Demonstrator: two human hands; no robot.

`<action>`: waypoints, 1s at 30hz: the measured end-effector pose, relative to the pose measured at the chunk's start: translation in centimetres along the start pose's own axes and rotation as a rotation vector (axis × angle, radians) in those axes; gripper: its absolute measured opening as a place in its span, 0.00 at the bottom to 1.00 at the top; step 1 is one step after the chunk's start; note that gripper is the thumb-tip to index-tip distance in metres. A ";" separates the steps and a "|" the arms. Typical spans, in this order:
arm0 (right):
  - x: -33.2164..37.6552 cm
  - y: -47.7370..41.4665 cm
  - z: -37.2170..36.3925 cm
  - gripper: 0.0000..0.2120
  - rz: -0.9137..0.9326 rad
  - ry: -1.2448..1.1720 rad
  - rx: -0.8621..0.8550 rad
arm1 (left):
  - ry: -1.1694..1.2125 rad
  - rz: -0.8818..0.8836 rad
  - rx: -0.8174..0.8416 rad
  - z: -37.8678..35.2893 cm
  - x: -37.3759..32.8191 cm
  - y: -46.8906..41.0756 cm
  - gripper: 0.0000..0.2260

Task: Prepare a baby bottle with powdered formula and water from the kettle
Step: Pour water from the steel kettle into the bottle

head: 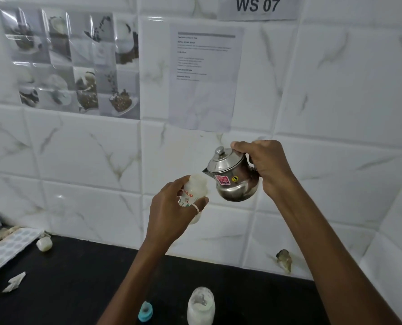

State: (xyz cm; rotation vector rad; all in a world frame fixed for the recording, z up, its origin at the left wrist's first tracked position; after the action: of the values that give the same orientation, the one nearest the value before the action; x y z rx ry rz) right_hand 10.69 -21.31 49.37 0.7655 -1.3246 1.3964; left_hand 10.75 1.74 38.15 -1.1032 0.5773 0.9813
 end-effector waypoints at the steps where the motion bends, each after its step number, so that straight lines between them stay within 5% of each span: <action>1: 0.3 -0.2 -0.1 0.16 0.009 0.024 0.008 | 0.000 -0.001 0.000 0.0 -0.1 0.0 0.29; 15: 2.4 -2.2 -2.1 0.28 0.065 0.253 0.114 | -0.027 0.001 -0.017 0.6 -0.2 0.2 0.29; 30: 4.0 -3.7 -3.0 0.24 0.093 0.512 0.150 | -0.070 -0.006 -0.006 0.1 -0.3 0.2 0.30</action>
State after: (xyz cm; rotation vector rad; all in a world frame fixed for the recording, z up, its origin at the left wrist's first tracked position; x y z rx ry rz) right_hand 13.60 -17.94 53.65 0.4018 -0.8710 1.6443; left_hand 10.41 1.74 38.37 -1.0711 0.5146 1.0127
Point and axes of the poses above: each hand's wrist, its own y-axis away from the middle knuckle, its own z-axis out of the back of the hand, x = y × z, the point moved 8 cm from there along -y, towards the middle knuckle, and after that the axes turned 12 degrees about x, right-handed, at the moved point
